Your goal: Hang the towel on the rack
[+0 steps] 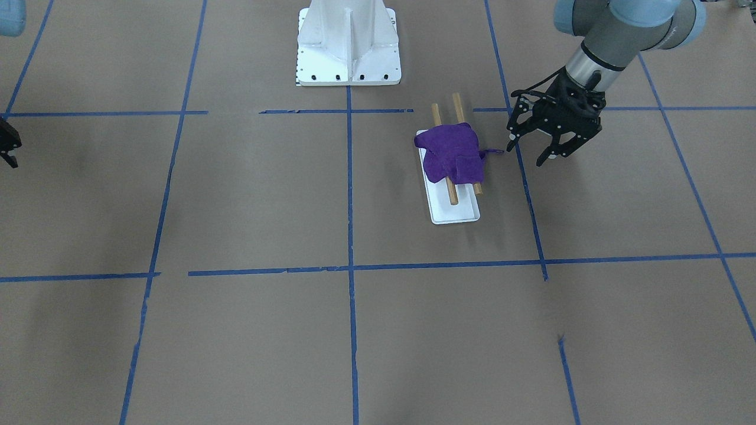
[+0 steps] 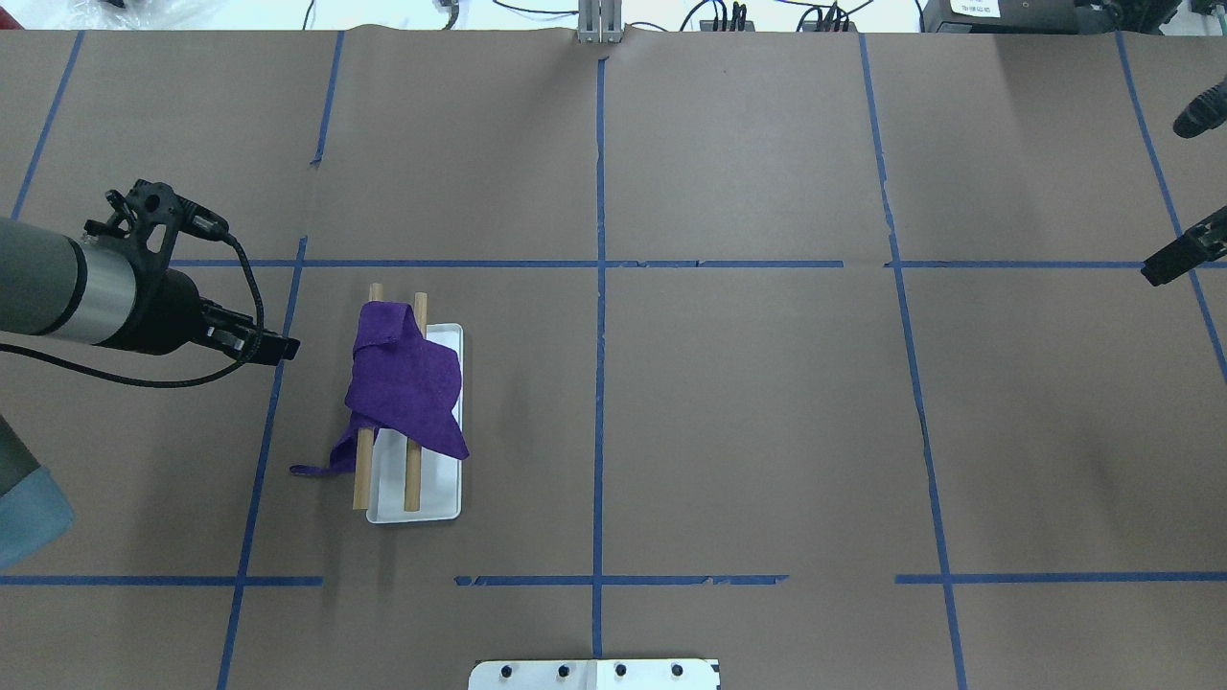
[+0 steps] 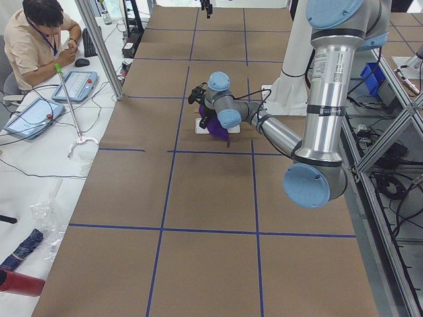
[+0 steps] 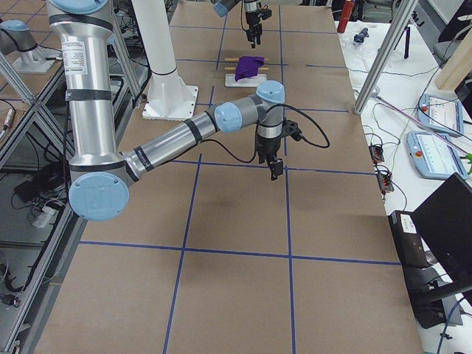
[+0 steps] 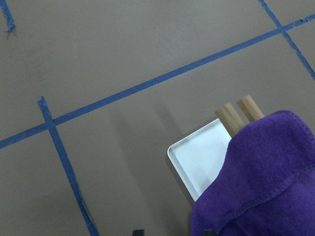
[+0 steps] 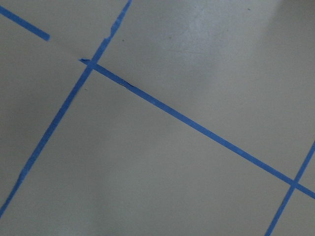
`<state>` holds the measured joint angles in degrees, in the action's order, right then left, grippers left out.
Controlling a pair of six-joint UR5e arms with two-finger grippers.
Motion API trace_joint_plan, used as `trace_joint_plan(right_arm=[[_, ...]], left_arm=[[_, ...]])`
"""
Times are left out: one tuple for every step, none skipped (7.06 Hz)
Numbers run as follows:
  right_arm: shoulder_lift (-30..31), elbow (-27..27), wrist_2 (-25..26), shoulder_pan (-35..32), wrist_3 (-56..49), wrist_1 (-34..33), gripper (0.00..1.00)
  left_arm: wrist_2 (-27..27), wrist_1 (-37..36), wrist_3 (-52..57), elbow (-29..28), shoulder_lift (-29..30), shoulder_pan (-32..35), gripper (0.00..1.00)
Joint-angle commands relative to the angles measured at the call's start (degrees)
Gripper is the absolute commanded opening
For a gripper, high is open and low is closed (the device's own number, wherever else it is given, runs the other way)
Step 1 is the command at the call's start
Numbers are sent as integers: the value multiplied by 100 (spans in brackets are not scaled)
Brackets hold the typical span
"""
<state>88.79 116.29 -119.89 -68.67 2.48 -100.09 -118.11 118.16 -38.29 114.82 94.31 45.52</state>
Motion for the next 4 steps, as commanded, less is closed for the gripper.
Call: trace_joint_plan(right_arm=[[497, -149, -34, -487, -36, 7, 100], [673, -577, -34, -751, -72, 25, 100], [683, -972, -95, -1136, -751, 268, 100], [701, -1185, -418, -1619, -1140, 280, 100]], left_arm=[[-343, -117, 940, -29, -245, 639, 100], [-657, -231, 1137, -91, -412, 1121, 100], [-1121, -737, 1339, -317, -553, 1674, 100], [-1352, -1447, 1768, -546, -546, 2176, 100]])
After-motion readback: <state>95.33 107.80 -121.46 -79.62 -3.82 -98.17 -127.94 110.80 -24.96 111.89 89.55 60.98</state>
